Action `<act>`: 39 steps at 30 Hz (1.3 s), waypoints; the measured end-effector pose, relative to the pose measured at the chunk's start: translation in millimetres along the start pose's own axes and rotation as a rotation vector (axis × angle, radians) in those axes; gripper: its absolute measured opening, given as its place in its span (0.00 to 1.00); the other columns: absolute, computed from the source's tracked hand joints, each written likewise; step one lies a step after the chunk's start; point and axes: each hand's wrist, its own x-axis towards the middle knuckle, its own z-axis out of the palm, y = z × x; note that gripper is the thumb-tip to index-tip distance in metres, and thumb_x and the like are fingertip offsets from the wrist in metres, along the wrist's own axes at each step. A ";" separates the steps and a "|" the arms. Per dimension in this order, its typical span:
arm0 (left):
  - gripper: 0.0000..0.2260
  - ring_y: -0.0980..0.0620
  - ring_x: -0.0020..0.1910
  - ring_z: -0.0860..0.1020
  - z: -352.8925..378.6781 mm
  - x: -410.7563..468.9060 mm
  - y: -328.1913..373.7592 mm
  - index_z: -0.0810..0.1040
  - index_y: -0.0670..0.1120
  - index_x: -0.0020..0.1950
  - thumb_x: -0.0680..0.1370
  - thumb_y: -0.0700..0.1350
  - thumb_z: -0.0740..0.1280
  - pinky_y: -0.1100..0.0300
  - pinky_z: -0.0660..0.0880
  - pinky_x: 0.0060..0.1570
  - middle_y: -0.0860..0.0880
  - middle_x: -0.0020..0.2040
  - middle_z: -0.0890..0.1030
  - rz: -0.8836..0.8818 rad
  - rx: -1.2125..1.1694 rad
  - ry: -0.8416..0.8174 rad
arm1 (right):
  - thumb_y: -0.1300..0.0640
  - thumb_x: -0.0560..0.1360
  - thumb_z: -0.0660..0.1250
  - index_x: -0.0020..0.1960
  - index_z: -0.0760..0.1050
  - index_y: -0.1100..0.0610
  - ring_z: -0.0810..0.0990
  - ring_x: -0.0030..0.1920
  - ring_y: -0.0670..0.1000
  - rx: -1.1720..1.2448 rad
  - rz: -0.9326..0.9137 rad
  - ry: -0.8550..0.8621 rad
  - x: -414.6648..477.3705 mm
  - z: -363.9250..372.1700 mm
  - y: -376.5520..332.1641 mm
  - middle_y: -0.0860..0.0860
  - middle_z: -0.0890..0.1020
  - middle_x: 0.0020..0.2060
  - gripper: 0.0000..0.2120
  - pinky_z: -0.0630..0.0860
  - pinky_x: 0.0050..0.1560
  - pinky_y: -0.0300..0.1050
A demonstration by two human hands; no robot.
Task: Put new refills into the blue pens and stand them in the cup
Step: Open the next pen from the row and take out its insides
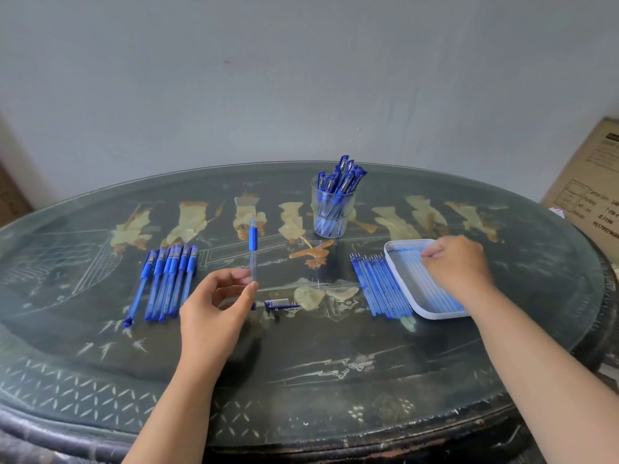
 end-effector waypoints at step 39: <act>0.08 0.55 0.42 0.83 0.4 -4.3 4.0 0.82 0.49 0.50 0.73 0.38 0.73 0.71 0.78 0.40 0.51 0.44 0.85 0.041 0.028 -0.056 | 0.69 0.76 0.64 0.63 0.75 0.58 0.80 0.46 0.53 0.635 0.229 -0.223 -10.0 -11.0 -2.3 0.57 0.79 0.55 0.17 0.81 0.42 0.50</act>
